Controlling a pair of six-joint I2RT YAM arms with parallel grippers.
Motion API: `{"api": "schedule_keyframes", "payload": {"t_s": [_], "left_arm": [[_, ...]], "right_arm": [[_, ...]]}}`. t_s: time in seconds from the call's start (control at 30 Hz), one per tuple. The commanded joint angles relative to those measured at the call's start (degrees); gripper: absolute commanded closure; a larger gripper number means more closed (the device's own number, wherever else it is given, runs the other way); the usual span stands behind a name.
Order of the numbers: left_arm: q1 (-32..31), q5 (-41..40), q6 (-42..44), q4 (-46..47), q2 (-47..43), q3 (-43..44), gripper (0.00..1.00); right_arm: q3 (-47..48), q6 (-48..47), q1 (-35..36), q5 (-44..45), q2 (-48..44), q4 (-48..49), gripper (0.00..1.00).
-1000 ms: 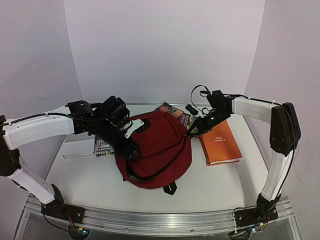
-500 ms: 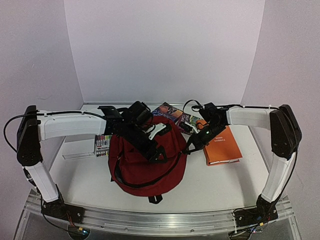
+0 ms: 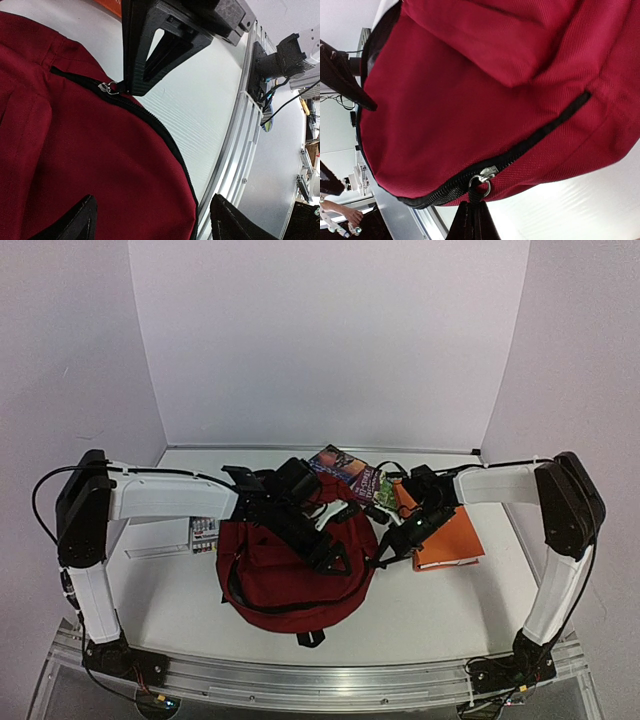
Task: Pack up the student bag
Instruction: Unzip the student bag at the center of the board.
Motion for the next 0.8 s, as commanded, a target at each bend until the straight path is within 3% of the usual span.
{"api": "schedule_keyframes", "payload": {"t_s": [0.0, 0.2, 0.3, 0.37, 0.47, 0.57, 0.67, 0.77], "left_arm": [[-2.9, -0.2, -0.9, 2.9, 2.7, 1.9, 0.23], [-7.9, -5.5, -2.7, 4.5, 7.9, 3.8, 0.22], [-9.3, -8.7, -3.0, 4.9, 9.5, 2.8, 0.27], [-9.9, -10.5, -3.0, 4.9, 10.0, 1.9, 0.36], [-10.6, -13.3, -2.8, 4.2, 9.8, 0.6, 0.67], [-11.4, -14.3, -1.9, 3.6, 9.3, -0.9, 0.88], [-12.0, -15.0, -1.3, 2.3, 9.7, -1.7, 0.99], [-12.8, -15.0, -1.0, 1.9, 9.7, -2.7, 1.00]], "right_arm": [[-2.5, 0.4, 0.2, -1.5, -1.4, 0.2, 1.00], [-4.3, -0.1, 0.8, -2.5, 2.4, 0.4, 1.00], [-5.1, -0.6, 0.8, -2.1, 3.1, 0.6, 1.00], [-5.4, -0.8, 0.7, -2.0, 3.1, 0.6, 1.00], [-5.0, -1.2, 0.7, -0.9, 2.6, 0.6, 1.00], [-3.9, -1.4, 0.7, 1.1, 2.8, 0.5, 1.00], [-1.6, -2.0, 0.5, 4.5, 3.6, 0.6, 1.00], [0.8, -1.8, -1.1, 6.4, 4.9, 0.6, 1.00]]}}
